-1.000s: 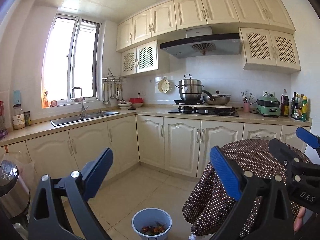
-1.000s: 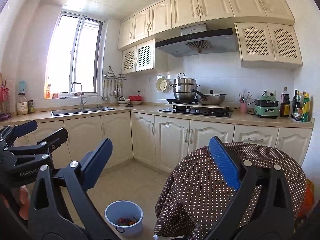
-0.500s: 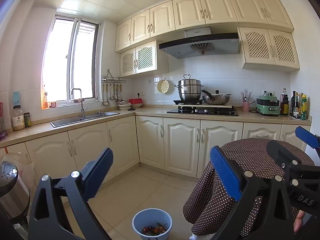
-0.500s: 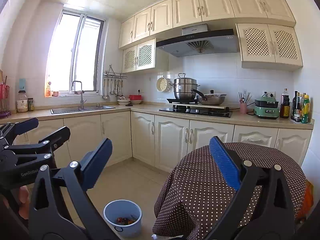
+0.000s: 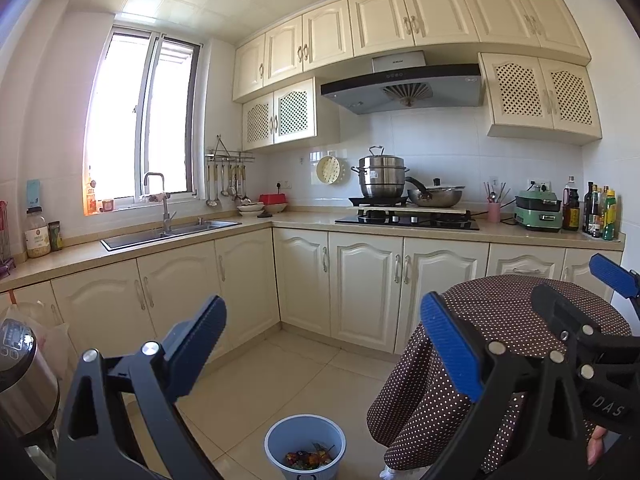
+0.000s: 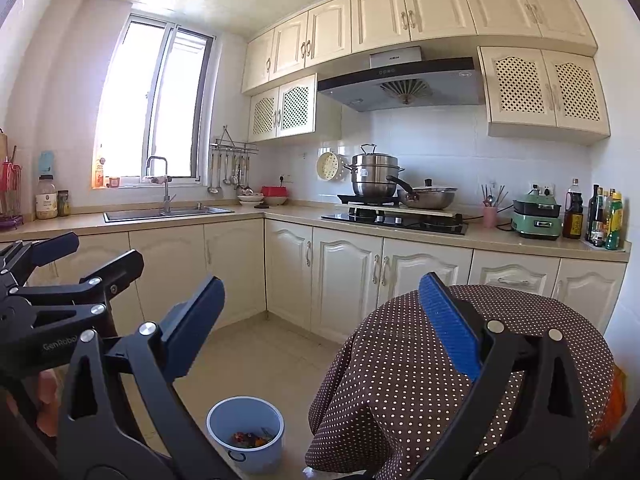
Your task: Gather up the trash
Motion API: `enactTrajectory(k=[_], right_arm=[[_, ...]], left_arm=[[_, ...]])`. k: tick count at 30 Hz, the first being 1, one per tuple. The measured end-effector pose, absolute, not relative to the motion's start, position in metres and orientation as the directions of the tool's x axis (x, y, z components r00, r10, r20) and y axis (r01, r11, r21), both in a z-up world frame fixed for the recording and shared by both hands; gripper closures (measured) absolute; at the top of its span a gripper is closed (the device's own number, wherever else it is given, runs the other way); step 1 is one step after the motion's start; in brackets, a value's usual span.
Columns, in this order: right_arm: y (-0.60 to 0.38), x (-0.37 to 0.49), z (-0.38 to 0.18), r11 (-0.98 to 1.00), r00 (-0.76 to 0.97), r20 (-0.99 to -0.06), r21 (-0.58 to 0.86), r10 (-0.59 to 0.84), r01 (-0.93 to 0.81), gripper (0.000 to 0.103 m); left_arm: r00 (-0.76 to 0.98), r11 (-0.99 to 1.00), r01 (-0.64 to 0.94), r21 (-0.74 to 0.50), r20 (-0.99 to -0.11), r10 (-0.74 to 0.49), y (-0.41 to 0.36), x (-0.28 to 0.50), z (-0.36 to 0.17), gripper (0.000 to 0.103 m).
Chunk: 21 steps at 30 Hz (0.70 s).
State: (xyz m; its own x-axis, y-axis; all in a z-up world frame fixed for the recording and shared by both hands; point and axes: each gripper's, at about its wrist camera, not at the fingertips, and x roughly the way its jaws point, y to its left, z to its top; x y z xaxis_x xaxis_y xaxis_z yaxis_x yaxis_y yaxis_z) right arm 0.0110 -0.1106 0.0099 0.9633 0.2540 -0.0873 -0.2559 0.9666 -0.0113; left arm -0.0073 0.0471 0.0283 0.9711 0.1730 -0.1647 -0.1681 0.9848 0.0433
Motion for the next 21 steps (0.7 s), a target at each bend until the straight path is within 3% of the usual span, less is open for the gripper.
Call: enactTrajectory(k=[21], right_arm=[[-0.1044,0.0134,0.0040,0.964,0.959,-0.105,-0.006,0.264,-0.266,0.007]], left_arm=[[0.971,0.987,-0.158,0.043,-0.174,0.163,0.0508,-0.0056,0.0201,0.007]])
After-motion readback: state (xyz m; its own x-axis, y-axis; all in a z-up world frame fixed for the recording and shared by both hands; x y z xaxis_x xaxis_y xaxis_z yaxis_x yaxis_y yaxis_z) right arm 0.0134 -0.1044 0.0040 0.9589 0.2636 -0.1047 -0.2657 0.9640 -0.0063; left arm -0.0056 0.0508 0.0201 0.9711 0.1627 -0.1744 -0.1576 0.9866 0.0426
